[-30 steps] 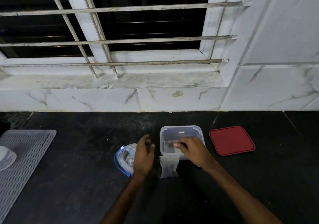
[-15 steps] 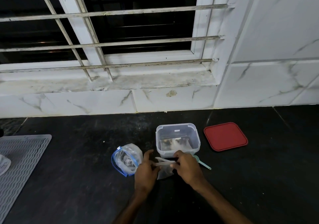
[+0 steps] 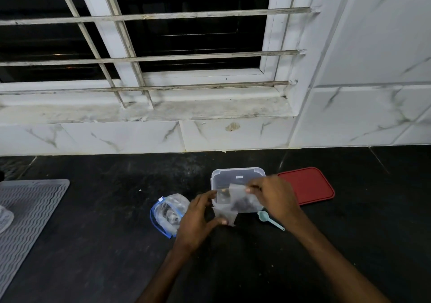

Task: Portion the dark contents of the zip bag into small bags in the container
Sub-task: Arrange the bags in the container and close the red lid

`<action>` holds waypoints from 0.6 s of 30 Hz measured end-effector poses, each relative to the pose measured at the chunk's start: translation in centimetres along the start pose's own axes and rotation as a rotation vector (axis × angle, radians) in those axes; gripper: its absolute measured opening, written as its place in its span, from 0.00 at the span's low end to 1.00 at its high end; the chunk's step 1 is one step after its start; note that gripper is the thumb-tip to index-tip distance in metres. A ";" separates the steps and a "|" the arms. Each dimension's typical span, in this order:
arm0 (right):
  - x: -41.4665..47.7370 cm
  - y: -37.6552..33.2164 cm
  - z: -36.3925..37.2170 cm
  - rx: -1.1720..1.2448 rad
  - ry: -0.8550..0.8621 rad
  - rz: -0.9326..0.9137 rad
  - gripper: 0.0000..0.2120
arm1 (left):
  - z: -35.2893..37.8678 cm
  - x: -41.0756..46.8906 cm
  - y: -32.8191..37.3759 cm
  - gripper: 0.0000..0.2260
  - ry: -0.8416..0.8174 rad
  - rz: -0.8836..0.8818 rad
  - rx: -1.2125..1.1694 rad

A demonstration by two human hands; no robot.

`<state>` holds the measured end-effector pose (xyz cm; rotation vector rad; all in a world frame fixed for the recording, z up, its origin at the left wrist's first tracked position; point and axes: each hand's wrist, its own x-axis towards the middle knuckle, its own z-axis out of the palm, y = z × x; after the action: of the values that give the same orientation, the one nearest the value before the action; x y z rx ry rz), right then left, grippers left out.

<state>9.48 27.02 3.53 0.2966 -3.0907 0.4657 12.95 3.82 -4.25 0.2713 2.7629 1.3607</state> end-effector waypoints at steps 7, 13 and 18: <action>5.6 2.1 1.1 -0.163 -0.107 -0.051 0.09 | 0.7 0.1 -0.1 0.27 -0.094 0.048 0.401; 6.0 3.8 6.4 -0.092 -0.591 0.056 0.11 | 1.7 0.4 0.9 0.23 -0.124 0.063 0.496; 7.0 4.5 6.9 -0.042 -0.696 0.028 0.09 | 2.7 0.6 1.0 0.20 -0.226 0.164 0.660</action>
<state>2.00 27.93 -4.11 0.5107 -3.7736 0.3520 12.86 6.64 -5.07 0.6377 2.9354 0.3514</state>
